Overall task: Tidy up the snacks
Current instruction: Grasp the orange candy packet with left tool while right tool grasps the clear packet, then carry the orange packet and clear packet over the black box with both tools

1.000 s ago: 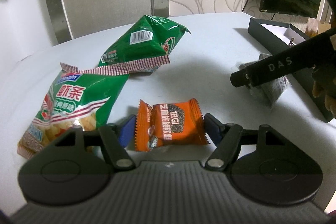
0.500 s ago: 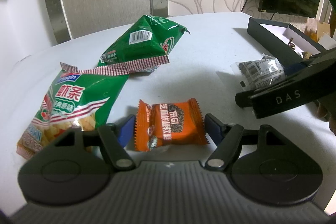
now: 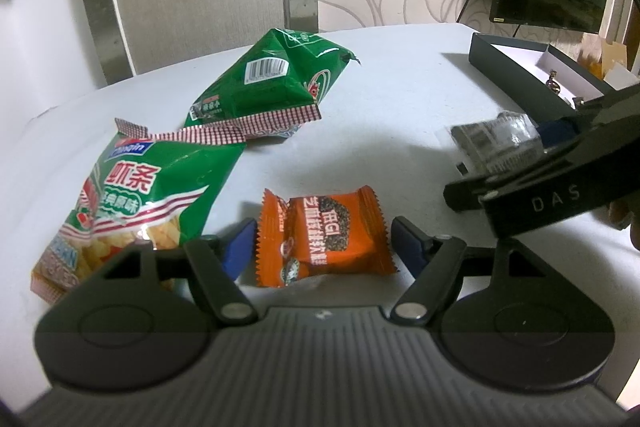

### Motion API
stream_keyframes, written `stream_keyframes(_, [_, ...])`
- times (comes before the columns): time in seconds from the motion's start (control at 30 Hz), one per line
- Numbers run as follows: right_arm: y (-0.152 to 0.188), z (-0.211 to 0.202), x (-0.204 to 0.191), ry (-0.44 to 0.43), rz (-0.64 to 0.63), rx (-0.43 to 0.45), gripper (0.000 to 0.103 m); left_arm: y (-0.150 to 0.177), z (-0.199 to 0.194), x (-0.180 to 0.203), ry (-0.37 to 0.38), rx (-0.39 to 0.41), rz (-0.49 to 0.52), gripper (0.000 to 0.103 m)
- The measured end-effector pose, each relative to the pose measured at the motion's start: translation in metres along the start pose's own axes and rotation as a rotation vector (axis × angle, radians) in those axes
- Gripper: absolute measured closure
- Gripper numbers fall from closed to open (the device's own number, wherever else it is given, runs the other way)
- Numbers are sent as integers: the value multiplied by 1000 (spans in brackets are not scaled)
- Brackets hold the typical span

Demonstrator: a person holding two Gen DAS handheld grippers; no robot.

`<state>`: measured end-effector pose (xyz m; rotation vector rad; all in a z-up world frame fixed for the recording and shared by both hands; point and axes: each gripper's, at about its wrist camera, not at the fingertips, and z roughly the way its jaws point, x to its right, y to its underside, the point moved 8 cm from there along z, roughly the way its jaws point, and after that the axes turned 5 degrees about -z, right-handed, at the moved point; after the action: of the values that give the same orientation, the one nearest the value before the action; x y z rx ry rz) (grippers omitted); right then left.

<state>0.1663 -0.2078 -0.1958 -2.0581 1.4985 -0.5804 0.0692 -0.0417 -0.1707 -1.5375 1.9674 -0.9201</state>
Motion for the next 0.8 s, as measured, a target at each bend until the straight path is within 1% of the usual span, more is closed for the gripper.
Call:
stream_keyframes(0.07, [3,-1,0,8,14,3,8,1,-1,0,1,2,1,27])
stream_keyframes(0.13, [4,-1,0,4,1,12,10,1,0,0,-1,2,-2,27])
stream_keyframes(0.17, [4,-2,-1,-4,-8,14,16,0,0,0,-1,1,-2,27])
stream_keyframes(0.27, [1,-4,-5,-18,-20,6,25,0,0,0,0,-1,-1,27])
stream_keyframes(0.37, [2,-7,-9,-24,-24,8,28,0,0,-1,-2,-3,4,27])
stream_keyframes(0.47, [4,-10,-10,-40,0,-2,29,0,-1,0,12,-2,15,34])
stream_keyframes(0.57, [4,-16,-10,-47,14,1,29,0,-3,4,30,-2,29,47])
stream_keyframes(0.6, [5,-17,-10,-47,17,0,29,0,-4,6,40,-3,36,53])
stream_keyframes(0.8, [5,-30,-12,-66,60,15,29,-1,-6,8,41,-7,50,58])
